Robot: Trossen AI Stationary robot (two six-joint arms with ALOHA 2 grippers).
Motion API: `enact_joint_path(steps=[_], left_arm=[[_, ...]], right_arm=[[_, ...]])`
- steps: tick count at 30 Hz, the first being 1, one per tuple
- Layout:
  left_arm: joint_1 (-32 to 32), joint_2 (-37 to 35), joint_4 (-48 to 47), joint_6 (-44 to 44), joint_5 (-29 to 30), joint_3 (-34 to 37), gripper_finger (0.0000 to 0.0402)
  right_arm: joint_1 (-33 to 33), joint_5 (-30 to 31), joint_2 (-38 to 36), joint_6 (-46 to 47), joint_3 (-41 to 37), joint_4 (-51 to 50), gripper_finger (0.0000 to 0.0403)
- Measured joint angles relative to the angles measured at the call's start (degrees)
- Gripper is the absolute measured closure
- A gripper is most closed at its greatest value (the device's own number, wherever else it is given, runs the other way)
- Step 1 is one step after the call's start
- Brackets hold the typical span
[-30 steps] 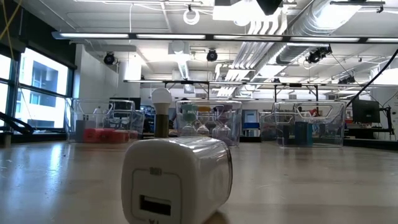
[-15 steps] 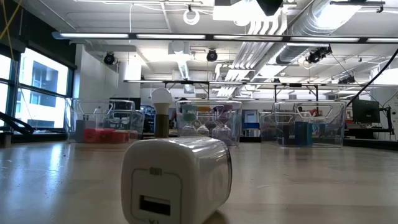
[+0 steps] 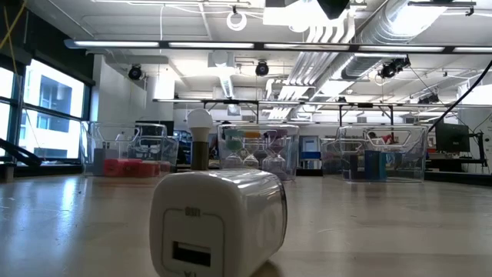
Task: Pick & Place Office items
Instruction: Put the black hourglass into the middle transparent bin
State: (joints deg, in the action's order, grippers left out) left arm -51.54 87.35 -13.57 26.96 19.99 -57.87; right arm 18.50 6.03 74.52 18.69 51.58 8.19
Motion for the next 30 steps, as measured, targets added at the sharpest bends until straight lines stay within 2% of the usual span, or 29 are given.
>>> enact_joint_path(steps=[4,7,15,18,23,30], left_arm=[[5.50,-6.29,-2.79,-1.18,-0.42,-0.09,0.0205],[10.68,-10.87,-4.13,-8.09,-0.59,-0.09,0.0205],[31.79,-18.20,-4.20,-19.26,-1.72,-4.09,0.0205],[38.73,-18.06,-4.37,-23.14,-2.35,-6.56,0.0205],[51.50,-15.65,-3.92,-23.47,-3.21,-11.47,0.0205],[67.52,-8.05,-2.32,-21.97,-14.80,-16.82,0.0205]], right_arm=[[0.66,0.06,0.00,-0.77,0.00,-0.02,0.0070],[1.49,0.02,0.00,-1.03,0.01,-0.04,0.0070],[3.34,0.08,0.00,-2.70,0.00,-0.86,0.0070],[3.98,1.77,0.01,-2.71,0.00,-2.23,0.0070],[4.44,5.91,0.02,-3.76,0.00,-4.18,0.0070],[4.39,8.92,0.02,-4.44,0.00,-5.01,0.0070]])
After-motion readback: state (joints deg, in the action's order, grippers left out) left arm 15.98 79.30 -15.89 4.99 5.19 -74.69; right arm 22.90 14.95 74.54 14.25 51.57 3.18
